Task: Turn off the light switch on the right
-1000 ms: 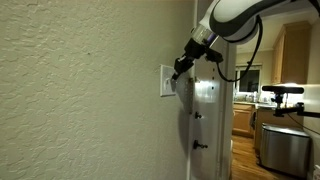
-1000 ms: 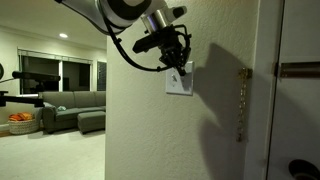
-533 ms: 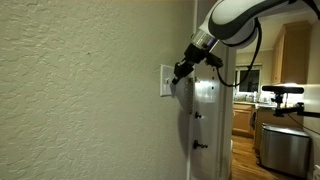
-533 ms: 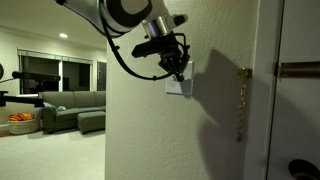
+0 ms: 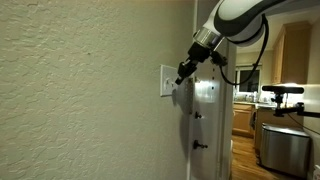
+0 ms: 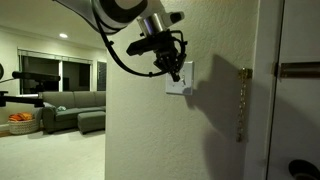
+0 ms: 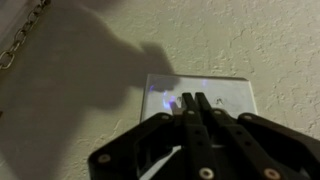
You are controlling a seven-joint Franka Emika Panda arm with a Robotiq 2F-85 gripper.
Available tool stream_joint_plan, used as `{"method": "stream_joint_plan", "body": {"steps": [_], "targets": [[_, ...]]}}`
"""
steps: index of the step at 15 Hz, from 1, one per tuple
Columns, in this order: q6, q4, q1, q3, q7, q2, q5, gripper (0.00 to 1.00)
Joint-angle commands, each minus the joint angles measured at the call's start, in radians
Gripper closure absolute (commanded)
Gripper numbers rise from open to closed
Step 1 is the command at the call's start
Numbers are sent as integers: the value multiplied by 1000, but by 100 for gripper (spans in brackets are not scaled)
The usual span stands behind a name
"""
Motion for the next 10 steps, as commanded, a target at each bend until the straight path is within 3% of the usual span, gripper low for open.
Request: {"method": "stream_joint_plan", "body": {"steps": [1, 5, 10], "targets": [[-71, -102, 3, -6, -34, -110, -6, 73], [-144, -166, 11, -11, -37, -146, 11, 46], [-135, -273, 8, -9, -20, -165, 0, 14]]}}
